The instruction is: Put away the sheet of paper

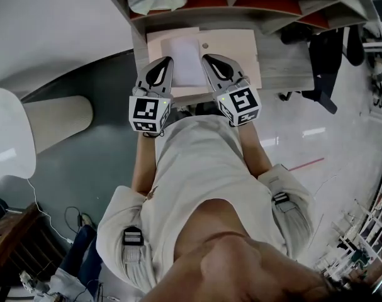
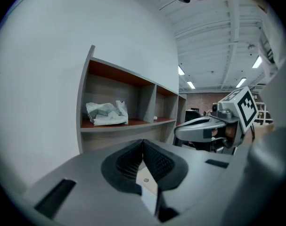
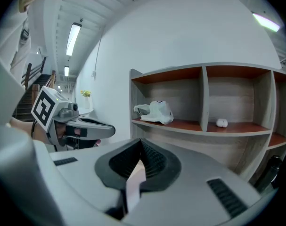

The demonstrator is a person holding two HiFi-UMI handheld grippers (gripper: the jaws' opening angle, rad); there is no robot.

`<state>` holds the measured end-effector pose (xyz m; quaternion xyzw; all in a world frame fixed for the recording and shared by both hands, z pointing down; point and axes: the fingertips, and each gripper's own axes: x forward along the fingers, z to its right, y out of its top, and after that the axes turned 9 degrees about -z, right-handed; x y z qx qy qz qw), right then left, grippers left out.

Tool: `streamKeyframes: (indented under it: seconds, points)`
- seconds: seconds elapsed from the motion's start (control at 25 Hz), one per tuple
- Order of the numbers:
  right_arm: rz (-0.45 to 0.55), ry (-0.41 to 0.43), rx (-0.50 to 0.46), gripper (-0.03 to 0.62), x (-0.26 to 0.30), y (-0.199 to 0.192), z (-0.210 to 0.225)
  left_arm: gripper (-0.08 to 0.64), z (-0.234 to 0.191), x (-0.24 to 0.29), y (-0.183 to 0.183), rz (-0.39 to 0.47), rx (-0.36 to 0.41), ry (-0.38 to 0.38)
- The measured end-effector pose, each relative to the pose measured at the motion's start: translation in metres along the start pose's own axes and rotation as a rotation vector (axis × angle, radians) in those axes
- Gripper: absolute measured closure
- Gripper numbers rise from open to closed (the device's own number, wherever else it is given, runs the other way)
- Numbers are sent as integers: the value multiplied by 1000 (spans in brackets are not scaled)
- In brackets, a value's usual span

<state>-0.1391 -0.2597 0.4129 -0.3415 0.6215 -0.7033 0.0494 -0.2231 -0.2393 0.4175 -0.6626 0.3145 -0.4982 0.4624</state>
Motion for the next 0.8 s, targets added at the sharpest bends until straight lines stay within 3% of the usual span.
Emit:
streamKeyframes:
  seconds: [0.8]
  points:
    - [-16,-14,-6,571,2,-1,-1,538,2,9,7,12,5,-28]
